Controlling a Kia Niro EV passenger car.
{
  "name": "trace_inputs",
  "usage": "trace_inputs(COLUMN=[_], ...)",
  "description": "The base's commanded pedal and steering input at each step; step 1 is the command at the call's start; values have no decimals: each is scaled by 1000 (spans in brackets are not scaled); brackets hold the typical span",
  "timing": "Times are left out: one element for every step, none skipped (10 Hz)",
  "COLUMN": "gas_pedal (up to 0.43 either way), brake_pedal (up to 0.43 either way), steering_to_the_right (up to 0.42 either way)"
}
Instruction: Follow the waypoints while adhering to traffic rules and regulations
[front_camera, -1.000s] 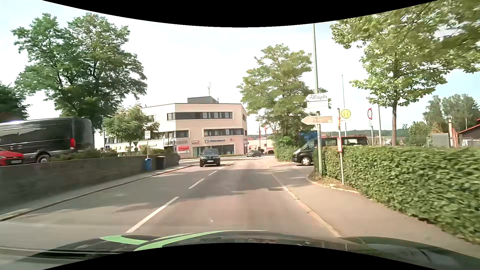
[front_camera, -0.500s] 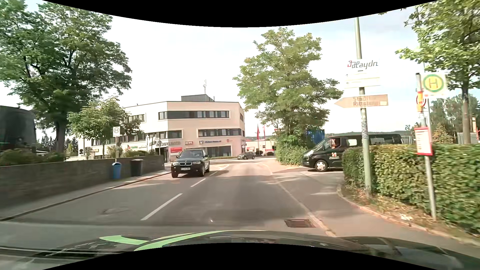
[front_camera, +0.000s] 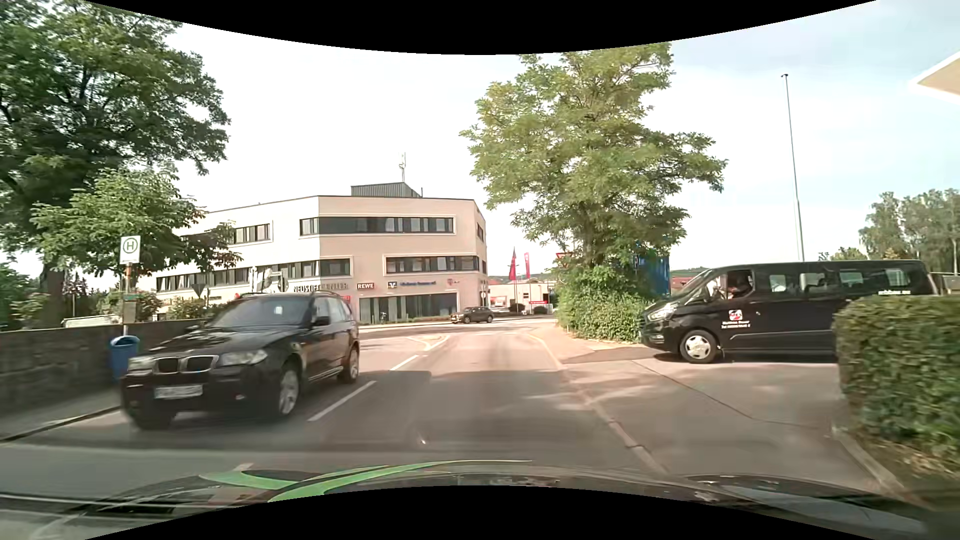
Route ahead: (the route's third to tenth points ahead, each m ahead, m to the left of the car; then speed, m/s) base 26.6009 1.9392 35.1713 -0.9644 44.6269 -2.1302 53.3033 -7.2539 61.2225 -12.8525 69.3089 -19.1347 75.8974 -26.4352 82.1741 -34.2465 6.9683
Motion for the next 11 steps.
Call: trace_inputs(gas_pedal=[0, 0, 0, 0, 0, 0, 0, 0, 0, 0, 0], brake_pedal=[201, 201, 201, 201, 201, 201, 201, 201, 195, 195, 189], steering_to_the_right=[7, 8, 8, 8, 7, 6, 6, 5, 5, 4, 4])
